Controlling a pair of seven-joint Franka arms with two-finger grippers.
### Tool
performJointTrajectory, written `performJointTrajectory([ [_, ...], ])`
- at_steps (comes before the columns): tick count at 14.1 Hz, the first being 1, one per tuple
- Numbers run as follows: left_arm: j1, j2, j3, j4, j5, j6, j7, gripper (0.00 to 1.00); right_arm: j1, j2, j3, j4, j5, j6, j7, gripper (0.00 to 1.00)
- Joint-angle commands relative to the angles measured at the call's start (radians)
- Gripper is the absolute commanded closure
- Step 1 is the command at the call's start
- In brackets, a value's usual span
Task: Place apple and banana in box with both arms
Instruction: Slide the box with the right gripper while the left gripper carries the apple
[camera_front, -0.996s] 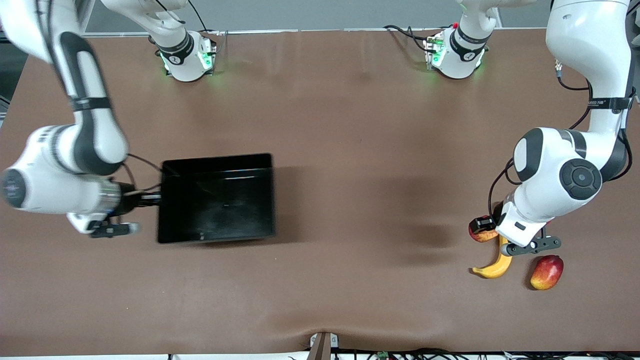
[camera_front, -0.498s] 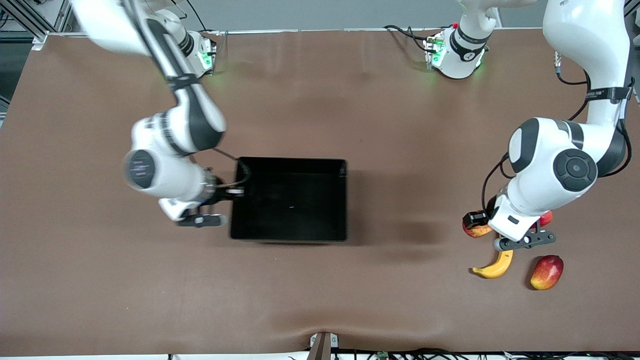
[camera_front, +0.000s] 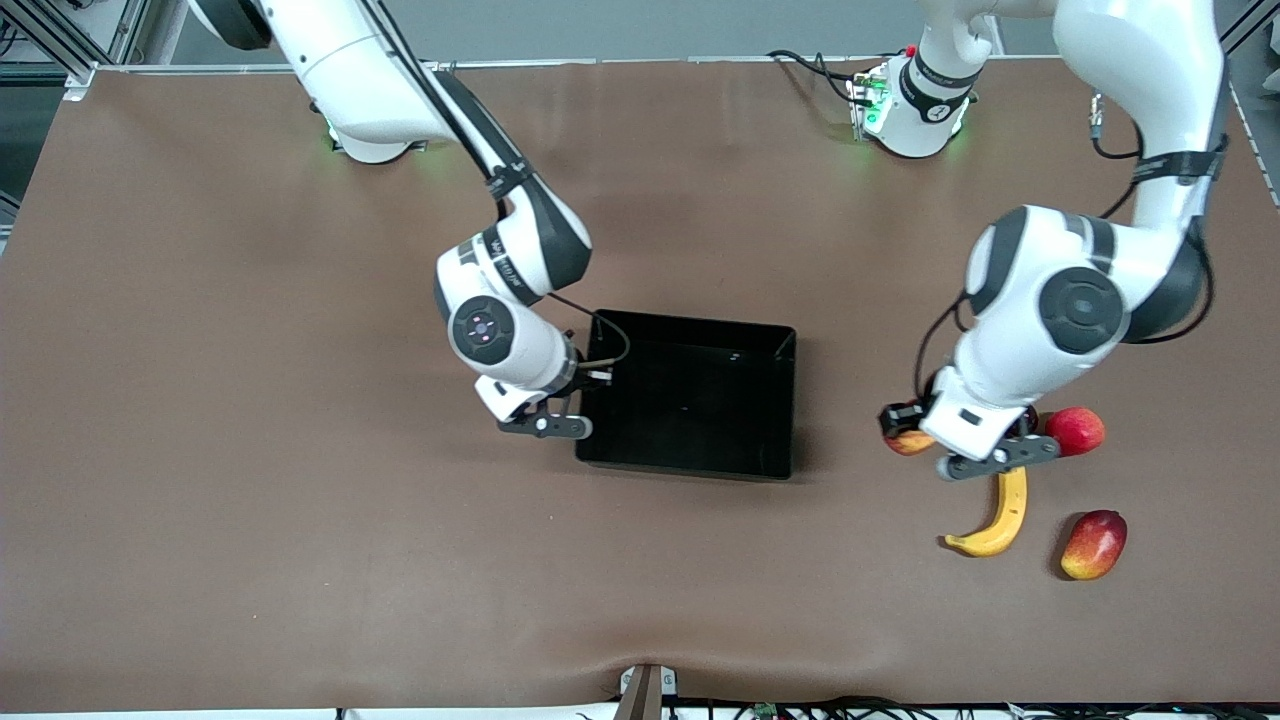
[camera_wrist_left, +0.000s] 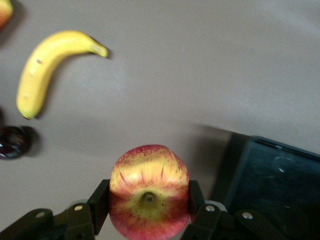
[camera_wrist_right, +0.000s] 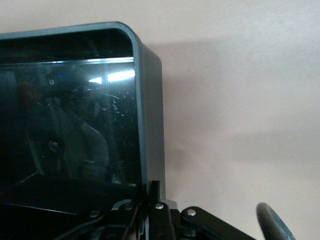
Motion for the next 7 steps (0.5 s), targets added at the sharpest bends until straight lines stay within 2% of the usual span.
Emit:
performJointTrajectory([
  [1,-0.110,-0.002,0.002,0.003,0.021,-0.012,-0.134,1.00,0.007,0.026,-0.012,0.032,0.024,0.004,0.001,1.00],
  [2,-0.144,0.014,0.002,0.011,0.021,-0.009,-0.170,1.00,0.005,0.030,-0.012,0.032,0.025,0.005,-0.001,0.84],
  [3,-0.170,0.027,0.001,0.020,0.027,-0.009,-0.193,1.00,0.002,0.030,-0.012,0.032,0.022,0.004,-0.002,0.01],
  [7,-0.258,0.108,0.002,0.042,0.037,0.011,-0.236,1.00,-0.024,0.004,-0.025,0.116,0.009,-0.056,-0.004,0.00],
])
